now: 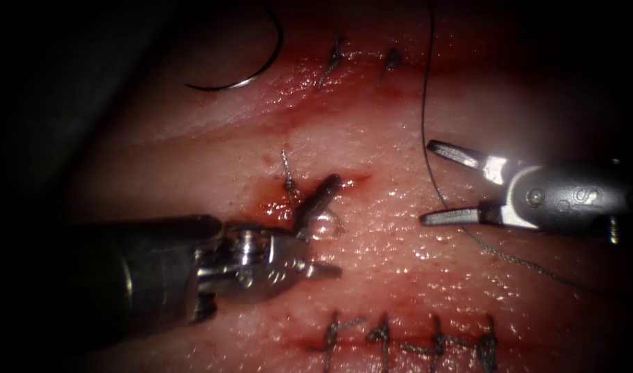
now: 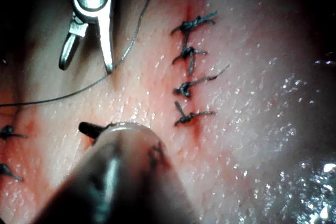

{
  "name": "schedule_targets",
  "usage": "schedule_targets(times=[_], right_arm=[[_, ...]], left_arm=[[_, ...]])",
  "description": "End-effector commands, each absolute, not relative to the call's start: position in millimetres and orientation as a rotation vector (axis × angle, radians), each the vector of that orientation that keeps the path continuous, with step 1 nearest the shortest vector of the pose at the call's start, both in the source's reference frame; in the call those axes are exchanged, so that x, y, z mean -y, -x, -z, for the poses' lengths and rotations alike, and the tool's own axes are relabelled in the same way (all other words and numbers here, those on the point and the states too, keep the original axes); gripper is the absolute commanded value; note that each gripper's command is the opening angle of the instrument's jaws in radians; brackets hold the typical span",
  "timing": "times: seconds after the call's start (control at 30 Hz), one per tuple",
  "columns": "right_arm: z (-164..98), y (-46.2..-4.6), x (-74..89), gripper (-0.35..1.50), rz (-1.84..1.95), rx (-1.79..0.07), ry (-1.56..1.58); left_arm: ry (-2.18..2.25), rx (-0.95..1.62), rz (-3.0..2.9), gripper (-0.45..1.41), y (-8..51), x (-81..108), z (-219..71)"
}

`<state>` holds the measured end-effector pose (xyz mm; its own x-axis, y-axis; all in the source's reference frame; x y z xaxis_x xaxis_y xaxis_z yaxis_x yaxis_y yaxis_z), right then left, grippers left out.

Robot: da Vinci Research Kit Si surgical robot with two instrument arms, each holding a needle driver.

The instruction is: Wound Closure

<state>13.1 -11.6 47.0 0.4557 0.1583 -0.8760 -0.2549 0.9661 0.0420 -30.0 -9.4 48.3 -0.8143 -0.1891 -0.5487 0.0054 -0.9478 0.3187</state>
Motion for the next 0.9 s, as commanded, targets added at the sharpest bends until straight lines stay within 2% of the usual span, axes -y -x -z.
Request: schedule_targets(times=[0.03,0.07,0.1,0.13,0.2,0.23,0.27,0.3,0.33,0.43,0.47,0.5,0.7,0.73,0.77,0.9], right_arm=[[-47.6,-13.9,11.9,0.91,-0.255,-1.067,0.1],[-47.6,-13.9,11.9,0.91,-0.256,-1.065,0.102],[-47.6,-13.9,11.9,0.91,-0.256,-1.065,0.102],[-47.6,-13.9,11.9,0.91,-0.256,-1.065,0.102],[-47.6,-13.9,12.0,0.91,-0.256,-1.065,0.103],[-47.7,-14.0,12.0,0.91,-0.256,-1.065,0.104],[-47.7,-14.0,12.0,0.91,-0.256,-1.065,0.104],[-47.7,-14.0,12.0,0.91,-0.256,-1.065,0.104],[-47.7,-14.1,12.0,0.91,-0.258,-1.062,0.106],[-47.8,-14.2,12.1,0.89,-0.257,-1.062,0.108],[-47.8,-14.2,12.1,0.89,-0.257,-1.062,0.108],[-47.9,-14.2,12.2,0.89,-0.257,-1.062,0.109],[-48.3,-14.2,12.1,0.83,-0.244,-1.081,0.094],[-48.4,-14.3,12.1,0.76,-0.235,-1.101,0.08],[-48.5,-14.4,12.1,0.61,-0.222,-1.12,0.065],[-49.8,-15.7,11.9,0.57,-0.169,-1.189,0.033]], left_arm=[[-0.913,0.468,2.859,1.03,30.7,9.4,-49.1],[-0.912,0.47,2.859,1.01,30.7,9.4,-49.2],[-0.91,0.473,2.859,0.91,30.8,9.4,-49.6],[-0.91,0.473,2.859,0.91,30.8,9.4,-49.6],[-0.909,0.474,2.86,0.74,30.9,9.4,-49.8],[-0.905,0.477,2.856,0.52,31.0,9.3,-49.8],[-0.905,0.477,2.856,0.52,31.0,9.3,-49.8],[-0.904,0.477,2.857,0.41,31.1,9.3,-49.8],[-0.903,0.482,2.86,0.19,31.4,9.2,-49.8],[-0.907,0.471,2.871,-0.28,31.5,9.1,-49.9],[-0.907,0.471,2.871,-0.28,31.5,9.1,-49.9],[-0.92,0.453,2.889,-0.45,31.2,9.1,-49.8],[-0.961,0.423,2.932,-0.45,29.9,9.0,-49.5],[-0.966,0.419,2.935,-0.45,29.6,9.1,-49.4],[-0.974,0.413,2.943,-0.45,29.3,9.2,-49.2],[-0.989,0.399,2.947,-0.45,28.5,9.4,-48.5]])
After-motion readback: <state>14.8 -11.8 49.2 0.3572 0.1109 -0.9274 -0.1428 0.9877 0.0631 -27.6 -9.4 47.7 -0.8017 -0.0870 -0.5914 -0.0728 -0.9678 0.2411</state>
